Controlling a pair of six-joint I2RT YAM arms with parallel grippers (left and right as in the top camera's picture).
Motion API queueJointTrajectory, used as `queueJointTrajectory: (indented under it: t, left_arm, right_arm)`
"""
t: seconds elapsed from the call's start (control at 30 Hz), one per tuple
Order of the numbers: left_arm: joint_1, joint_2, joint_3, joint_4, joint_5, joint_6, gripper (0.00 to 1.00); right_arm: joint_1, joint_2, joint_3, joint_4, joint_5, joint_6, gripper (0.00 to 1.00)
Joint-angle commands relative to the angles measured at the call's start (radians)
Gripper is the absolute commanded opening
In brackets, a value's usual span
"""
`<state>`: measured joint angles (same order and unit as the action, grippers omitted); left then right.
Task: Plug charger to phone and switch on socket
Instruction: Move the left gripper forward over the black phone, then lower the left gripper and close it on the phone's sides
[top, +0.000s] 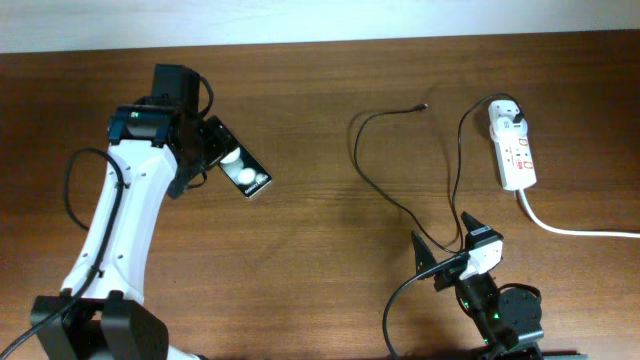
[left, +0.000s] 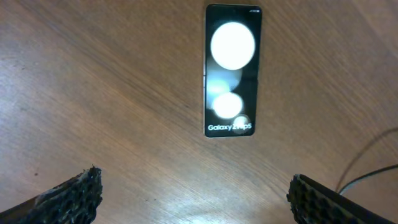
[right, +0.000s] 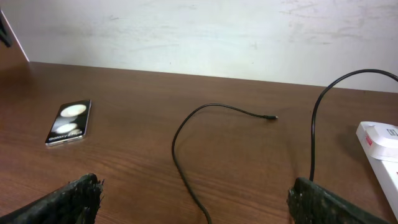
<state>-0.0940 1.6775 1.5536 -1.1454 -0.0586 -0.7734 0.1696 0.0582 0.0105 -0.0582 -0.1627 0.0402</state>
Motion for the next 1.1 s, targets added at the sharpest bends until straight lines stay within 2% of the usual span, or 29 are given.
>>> queueJointTrajectory:
  t: [0.0, 0.13, 0.3, 0.6, 0.8, 1.07]
  left_arm:
    - [0.001, 0.006, 0.022, 0.027, 0.011, 0.031, 1.0]
    - [0.001, 0.038, 0.023, 0.066, 0.052, 0.031, 1.0]
    - [0.001, 0.175, 0.022, 0.082, 0.053, 0.03, 0.99]
    - [-0.004, 0.185, 0.021, 0.099, 0.056, 0.026, 0.99]
    - [-0.004, 0.187, 0.021, 0.173, 0.055, 0.026, 0.99]
    - [-0.004, 0.279, 0.02, 0.246, 0.026, 0.027, 0.99]
  right_arm:
    - [-0.006, -0.004, -0.005, -0.005, -0.009, -0.007, 0.99]
    - [-0.006, -0.004, -0.005, -0.005, -0.009, -0.007, 0.99]
    - [-0.006, -0.004, -0.005, -0.005, -0.009, -0.007, 0.99]
    - [-0.006, -0.004, -0.005, -0.005, -0.009, -0.007, 0.99]
    - [-0.006, -0.004, -0.005, -0.005, -0.009, -0.007, 0.99]
    - [-0.006, -0.004, -0.005, -0.006, -0.009, -0.007, 0.99]
